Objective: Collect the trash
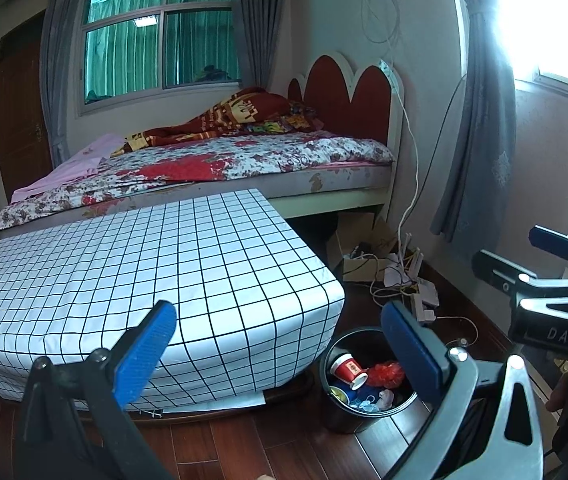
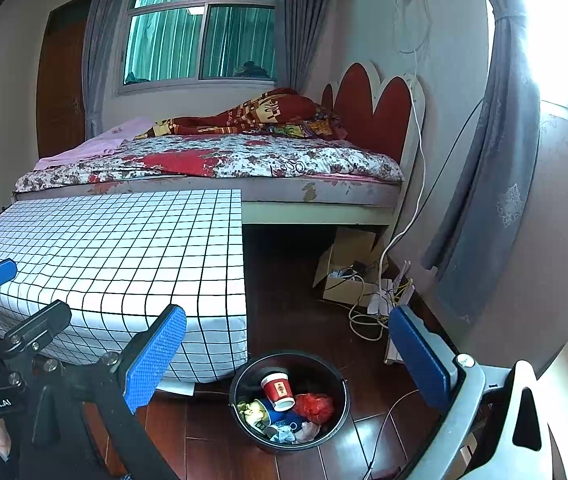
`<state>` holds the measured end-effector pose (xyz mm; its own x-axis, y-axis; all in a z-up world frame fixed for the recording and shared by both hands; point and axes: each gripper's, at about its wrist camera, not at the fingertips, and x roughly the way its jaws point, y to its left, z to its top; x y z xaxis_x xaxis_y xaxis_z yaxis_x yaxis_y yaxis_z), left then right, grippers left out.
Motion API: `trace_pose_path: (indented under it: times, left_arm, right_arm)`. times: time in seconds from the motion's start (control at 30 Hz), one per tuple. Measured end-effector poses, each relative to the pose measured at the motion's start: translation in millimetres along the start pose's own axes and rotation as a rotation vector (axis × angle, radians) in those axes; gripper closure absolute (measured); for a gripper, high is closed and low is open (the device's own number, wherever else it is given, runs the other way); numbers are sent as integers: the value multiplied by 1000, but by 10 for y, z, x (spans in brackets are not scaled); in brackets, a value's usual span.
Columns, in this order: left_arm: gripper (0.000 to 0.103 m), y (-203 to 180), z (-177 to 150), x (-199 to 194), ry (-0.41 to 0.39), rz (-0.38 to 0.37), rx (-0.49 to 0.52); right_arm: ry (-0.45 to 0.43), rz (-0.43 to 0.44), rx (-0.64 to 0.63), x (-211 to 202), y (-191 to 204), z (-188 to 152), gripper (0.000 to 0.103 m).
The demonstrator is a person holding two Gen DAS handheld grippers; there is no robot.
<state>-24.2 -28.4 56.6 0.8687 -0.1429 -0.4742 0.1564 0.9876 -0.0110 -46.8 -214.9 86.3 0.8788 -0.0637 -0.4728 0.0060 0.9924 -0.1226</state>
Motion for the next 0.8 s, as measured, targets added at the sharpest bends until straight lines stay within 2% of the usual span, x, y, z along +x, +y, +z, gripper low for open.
trace_pose_path:
  times: [0.8]
  left_arm:
    - [0, 11, -50, 6, 19, -9, 9]
  right_arm:
    - [28, -4, 11, 22, 0, -61, 1]
